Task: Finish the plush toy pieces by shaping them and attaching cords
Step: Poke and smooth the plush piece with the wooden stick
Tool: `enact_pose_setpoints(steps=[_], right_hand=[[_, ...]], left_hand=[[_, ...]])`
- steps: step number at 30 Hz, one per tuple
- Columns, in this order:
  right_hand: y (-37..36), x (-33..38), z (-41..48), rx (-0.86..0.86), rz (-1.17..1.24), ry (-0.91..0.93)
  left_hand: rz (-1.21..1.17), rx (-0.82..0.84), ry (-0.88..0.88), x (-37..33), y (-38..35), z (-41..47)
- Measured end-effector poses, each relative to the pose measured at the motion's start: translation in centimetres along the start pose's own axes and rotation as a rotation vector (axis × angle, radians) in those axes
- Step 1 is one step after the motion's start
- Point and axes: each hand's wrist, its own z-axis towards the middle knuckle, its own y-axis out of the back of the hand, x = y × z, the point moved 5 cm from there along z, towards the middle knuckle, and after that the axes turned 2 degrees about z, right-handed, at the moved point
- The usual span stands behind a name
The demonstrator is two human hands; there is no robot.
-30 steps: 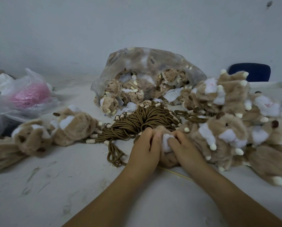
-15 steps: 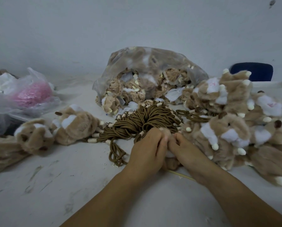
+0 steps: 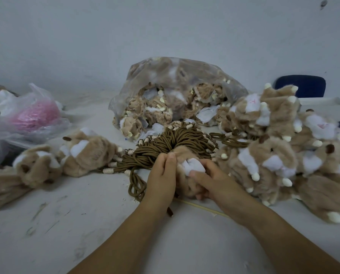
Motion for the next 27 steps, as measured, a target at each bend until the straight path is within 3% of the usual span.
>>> enact_pose_setpoints(steps=[4,11,13,15,20,23,27], right_hand=[[0.5,0.5,0.0,-0.131,-0.188,0.097],[1.3,1.1,-0.1,-0.376,-0.495,0.149],[1.3,1.4,-0.1,-0.418,-0.598,0.189],[1.3,1.4,-0.1,-0.380,-0.599,0.184],[0.8,0.8,-0.2,-0.184,-0.326,0.096],[0.9,0.8,0.0,-0.220,-0.377,0.100],[1.2,0.8,-0.1,-0.271,-0.446,0.062]], left_hand=[[0.077,0.051,-0.041,-0.3,-0.4,-0.2],[0.512,0.178,-0.457,-2.5,-2.0,-1.5],[0.514,0.181,-0.453,-2.3,-2.1,-1.5],[0.402,0.138,-0.336,-1.9,-1.7,-1.2],[0.184,0.078,-0.124,-0.7,-0.9,-0.5],[0.232,0.100,-0.155,-0.9,-0.9,-0.6],[0.443,0.187,-0.379,-2.0,-1.6,-1.3]])
